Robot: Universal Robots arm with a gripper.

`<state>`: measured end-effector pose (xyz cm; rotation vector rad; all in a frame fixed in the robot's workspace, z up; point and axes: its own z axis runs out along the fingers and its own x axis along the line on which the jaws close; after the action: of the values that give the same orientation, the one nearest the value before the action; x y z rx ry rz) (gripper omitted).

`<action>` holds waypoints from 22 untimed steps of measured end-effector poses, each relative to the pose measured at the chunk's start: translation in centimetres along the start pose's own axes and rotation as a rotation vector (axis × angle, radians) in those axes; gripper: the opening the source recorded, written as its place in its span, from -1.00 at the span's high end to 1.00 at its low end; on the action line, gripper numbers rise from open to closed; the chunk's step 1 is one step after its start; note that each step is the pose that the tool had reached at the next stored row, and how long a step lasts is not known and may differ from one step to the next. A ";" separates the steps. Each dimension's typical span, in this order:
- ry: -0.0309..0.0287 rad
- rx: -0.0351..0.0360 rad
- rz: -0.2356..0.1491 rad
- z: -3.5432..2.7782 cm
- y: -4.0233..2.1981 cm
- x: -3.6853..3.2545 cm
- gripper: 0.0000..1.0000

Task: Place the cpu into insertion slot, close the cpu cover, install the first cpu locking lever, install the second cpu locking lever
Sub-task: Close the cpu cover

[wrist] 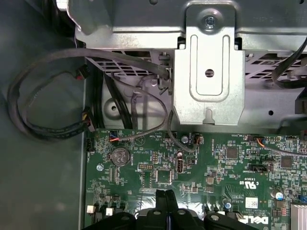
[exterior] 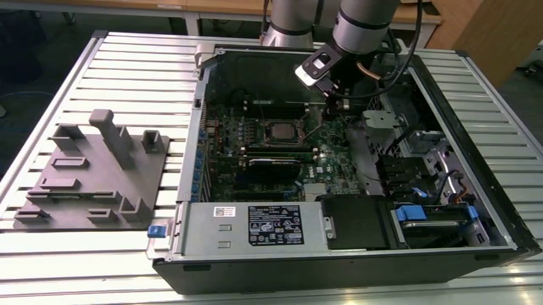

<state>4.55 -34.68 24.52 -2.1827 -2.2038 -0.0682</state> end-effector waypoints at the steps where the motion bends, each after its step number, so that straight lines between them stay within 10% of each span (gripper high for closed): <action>1: 0.0000 0.0000 0.000 0.00 -0.02 0.00 0.79; 22: 0.0000 0.0054 0.000 0.17 -0.32 -0.01 0.79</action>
<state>4.24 -34.68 24.35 -2.1804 -2.2010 -0.0622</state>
